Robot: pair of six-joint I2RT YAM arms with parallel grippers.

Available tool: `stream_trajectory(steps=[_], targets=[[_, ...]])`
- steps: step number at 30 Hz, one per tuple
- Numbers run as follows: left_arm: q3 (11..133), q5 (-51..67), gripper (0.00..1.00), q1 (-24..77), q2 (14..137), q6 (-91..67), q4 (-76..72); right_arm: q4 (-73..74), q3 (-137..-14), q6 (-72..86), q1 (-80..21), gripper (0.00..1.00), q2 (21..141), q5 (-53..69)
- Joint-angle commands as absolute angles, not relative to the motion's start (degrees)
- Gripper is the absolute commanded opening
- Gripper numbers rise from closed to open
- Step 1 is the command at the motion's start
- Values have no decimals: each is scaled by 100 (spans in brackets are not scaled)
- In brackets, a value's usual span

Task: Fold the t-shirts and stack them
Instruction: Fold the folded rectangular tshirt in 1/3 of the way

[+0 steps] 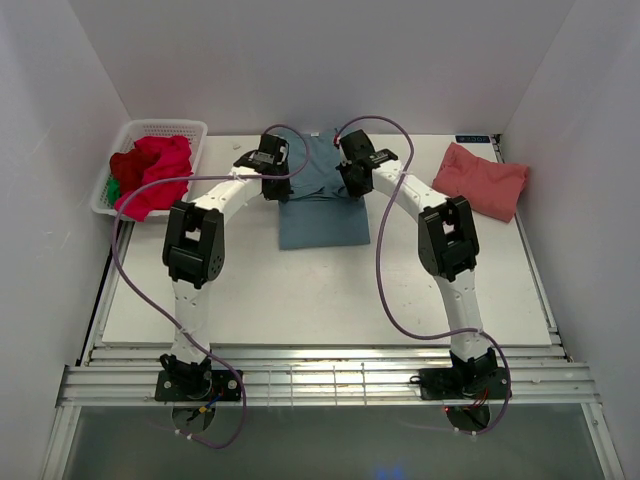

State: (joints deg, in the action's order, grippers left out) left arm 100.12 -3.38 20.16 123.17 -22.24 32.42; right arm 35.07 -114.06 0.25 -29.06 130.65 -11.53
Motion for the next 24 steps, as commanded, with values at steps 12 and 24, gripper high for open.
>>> stream_trajectory(steps=[12, 24], targets=[[10670, -377, 43, 1898, 12858, -1907, 2796, 2840, -11927, -229, -2716, 41, 13448, -1274], [12253, -1671, 61, 1942, 12306, -1898, 2848, 2101, -11699, -264, -2716, 76, 12156, -1424]])
